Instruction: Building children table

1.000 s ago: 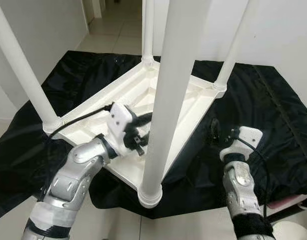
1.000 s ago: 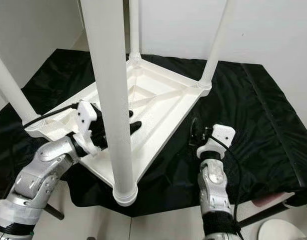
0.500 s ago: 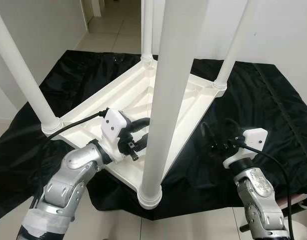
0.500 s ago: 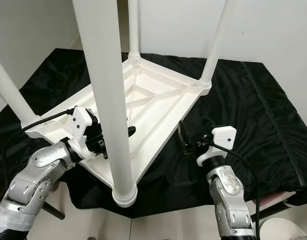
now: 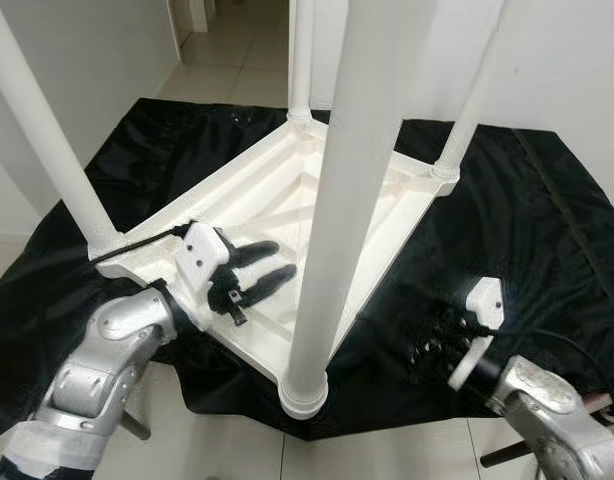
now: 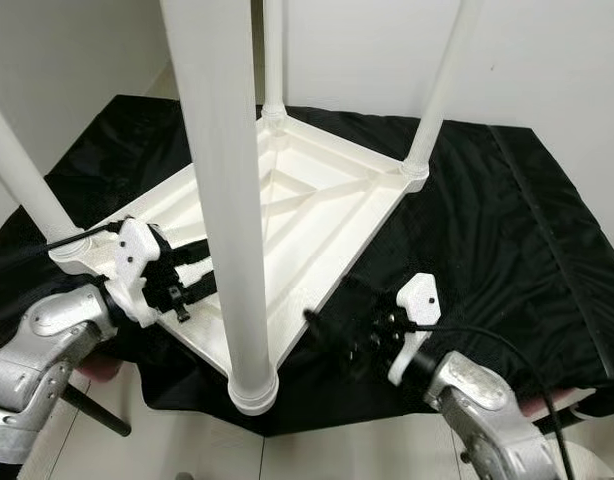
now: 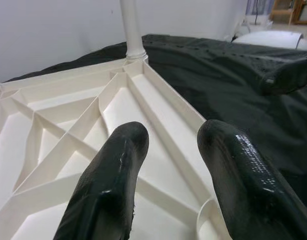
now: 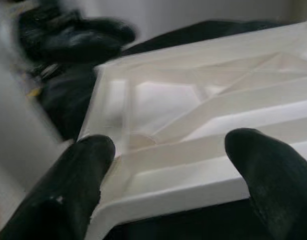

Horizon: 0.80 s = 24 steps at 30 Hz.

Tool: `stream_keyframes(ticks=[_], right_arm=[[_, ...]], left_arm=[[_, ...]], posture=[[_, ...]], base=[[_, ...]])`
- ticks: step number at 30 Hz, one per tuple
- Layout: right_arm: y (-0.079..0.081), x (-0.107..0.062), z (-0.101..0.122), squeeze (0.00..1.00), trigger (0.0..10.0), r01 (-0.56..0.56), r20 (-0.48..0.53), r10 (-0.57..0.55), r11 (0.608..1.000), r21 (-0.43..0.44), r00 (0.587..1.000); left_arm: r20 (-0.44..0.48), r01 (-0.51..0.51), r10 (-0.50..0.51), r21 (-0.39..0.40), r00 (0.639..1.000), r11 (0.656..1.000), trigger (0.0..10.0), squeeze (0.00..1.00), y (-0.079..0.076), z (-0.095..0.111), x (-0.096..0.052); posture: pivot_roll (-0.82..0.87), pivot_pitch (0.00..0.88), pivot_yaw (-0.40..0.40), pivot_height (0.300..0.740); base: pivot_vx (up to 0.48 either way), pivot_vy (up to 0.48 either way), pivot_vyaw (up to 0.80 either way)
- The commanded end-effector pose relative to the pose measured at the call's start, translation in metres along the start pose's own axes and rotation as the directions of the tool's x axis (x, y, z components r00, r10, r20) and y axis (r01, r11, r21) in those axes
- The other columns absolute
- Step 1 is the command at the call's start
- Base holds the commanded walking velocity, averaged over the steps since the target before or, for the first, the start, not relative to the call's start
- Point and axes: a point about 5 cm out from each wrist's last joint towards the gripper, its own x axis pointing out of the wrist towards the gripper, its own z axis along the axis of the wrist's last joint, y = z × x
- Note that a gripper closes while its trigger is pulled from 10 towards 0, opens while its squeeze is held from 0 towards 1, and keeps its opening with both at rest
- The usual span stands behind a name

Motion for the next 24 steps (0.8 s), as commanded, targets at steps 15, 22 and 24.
stream_keyframes(ticks=[15,22,24], right_arm=[[0.032,-0.001,-0.003,0.00,10.0,-0.473,-0.208,0.469,0.881,0.032,0.859],[0.020,0.028,-0.012,0.00,10.0,-0.408,-0.177,0.394,0.912,-0.045,0.902],[0.019,0.032,-0.013,0.00,10.0,-0.397,-0.171,0.384,0.917,-0.045,0.907]], left_arm=[[-0.052,0.187,-0.184,0.049,0.981,0.981,10.0,0.00,-0.007,-0.010,-0.001],[-0.106,0.159,-0.152,0.061,0.983,0.985,10.0,0.00,-0.006,-0.026,-0.007],[-0.110,0.147,-0.140,0.060,0.984,0.987,10.0,0.00,-0.005,-0.027,-0.008]], posture=[[0.06,0.044,-0.004,0.740],[0.08,0.039,-0.015,0.740],[0.09,0.038,-0.016,0.740]], base=[[0.000,0.000,0.00],[0.000,0.000,0.00],[0.000,0.000,0.00]])
